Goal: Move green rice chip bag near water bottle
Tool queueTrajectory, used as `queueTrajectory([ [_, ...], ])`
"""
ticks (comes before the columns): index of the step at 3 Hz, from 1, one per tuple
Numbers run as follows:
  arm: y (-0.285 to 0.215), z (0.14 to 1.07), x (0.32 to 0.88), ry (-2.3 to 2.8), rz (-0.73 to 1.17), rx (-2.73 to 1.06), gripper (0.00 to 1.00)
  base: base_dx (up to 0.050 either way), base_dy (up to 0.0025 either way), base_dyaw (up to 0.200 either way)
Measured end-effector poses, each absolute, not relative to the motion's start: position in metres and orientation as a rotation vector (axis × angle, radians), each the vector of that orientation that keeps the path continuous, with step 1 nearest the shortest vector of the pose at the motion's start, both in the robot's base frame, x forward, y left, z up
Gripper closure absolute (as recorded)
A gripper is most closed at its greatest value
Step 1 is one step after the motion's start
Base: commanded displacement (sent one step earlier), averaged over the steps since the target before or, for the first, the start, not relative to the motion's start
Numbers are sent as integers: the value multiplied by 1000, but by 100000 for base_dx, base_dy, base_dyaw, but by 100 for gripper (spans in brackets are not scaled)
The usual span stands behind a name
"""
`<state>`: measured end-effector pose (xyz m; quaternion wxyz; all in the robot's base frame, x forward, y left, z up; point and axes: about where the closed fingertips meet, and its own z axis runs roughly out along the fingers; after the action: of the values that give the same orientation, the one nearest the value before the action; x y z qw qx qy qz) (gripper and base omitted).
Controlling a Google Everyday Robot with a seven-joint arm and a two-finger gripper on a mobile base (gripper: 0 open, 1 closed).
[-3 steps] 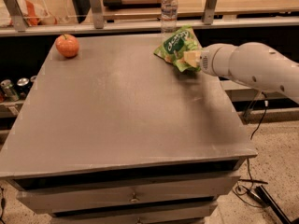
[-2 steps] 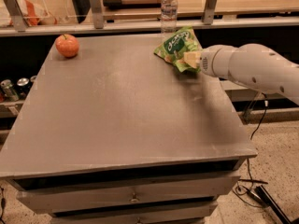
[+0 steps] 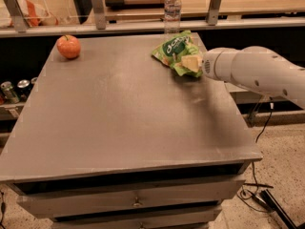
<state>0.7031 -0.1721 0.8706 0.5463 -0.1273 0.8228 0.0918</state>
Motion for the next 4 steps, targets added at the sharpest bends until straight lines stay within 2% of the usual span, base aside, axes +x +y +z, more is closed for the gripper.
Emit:
queueTrajectory([
  [1,-172,870,701,1953,220,-302,0,0,0,0],
  [4,-160,890,690,1954,243,-409,0,0,0,0],
])
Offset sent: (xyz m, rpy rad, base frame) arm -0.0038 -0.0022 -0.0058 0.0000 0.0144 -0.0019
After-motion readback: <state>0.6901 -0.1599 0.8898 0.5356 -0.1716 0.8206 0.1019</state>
